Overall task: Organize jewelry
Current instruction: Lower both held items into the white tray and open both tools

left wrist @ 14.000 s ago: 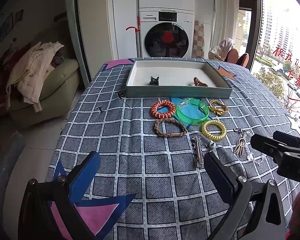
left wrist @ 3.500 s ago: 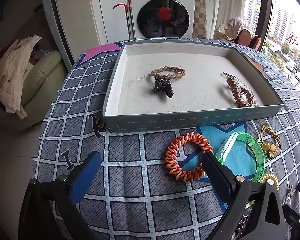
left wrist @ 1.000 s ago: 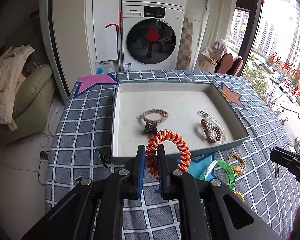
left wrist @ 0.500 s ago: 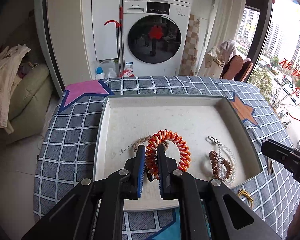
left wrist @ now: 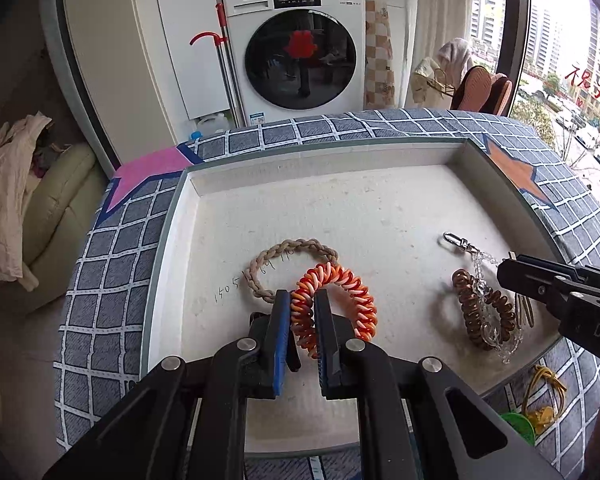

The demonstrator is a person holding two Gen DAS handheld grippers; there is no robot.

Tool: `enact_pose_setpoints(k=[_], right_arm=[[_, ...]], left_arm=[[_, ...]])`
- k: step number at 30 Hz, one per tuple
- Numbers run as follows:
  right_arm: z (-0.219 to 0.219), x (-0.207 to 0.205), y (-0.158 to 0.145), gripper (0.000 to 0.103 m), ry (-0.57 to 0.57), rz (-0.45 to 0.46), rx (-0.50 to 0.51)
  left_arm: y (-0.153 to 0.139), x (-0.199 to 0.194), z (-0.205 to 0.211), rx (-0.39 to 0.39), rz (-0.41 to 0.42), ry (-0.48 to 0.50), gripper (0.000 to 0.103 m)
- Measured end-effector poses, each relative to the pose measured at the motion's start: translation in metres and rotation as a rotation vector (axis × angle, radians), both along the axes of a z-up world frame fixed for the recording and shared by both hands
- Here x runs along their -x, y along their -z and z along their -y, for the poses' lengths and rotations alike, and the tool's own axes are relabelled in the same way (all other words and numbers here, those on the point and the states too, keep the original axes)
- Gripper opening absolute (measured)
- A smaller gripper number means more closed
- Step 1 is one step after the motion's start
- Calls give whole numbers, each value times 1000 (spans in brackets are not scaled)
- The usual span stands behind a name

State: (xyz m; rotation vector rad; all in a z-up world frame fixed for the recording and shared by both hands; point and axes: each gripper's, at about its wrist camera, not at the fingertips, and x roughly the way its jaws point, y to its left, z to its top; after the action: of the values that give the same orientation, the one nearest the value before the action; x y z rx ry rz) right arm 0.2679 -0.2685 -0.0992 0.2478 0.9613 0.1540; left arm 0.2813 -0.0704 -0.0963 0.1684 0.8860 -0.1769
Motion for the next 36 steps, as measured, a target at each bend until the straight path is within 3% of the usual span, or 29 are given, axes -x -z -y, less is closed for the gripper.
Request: enact_pose_setpoints(k=[6, 8, 10, 21, 22, 23, 25, 30, 34, 36], right_arm=[[-3, 2, -1, 26, -14, 5, 13], [-2, 3, -2, 49, -14, 3, -1], [0, 6, -5, 56, -9, 13, -17], [5, 31, -35, 62, 14, 72, -53], [6, 33, -36, 62, 19, 71, -57], [7, 35, -37, 62, 22, 70, -63], [8, 41, -39, 62, 23, 69, -70], [14, 56, -43, 62, 28, 70, -70], [21, 72, -45, 80, 45, 78, -89], [23, 81, -46, 81, 53, 86, -94]], left_arm=[[-2, 2, 1, -13, 1, -8, 32], [-3, 3, -1, -4, -5, -14, 32], [-4, 5, -3, 0, 3, -20, 32], [-1, 2, -6, -7, 0, -33, 32], [-1, 0, -5, -10, -4, -32, 39], [0, -1, -3, -7, -9, -26, 68], [-2, 2, -2, 0, 14, -33, 97], [-8, 6, 1, -1, 33, -31, 97], [-19, 18, -7, 21, 68, -53, 103], [-25, 27, -11, 26, 81, -50, 103]])
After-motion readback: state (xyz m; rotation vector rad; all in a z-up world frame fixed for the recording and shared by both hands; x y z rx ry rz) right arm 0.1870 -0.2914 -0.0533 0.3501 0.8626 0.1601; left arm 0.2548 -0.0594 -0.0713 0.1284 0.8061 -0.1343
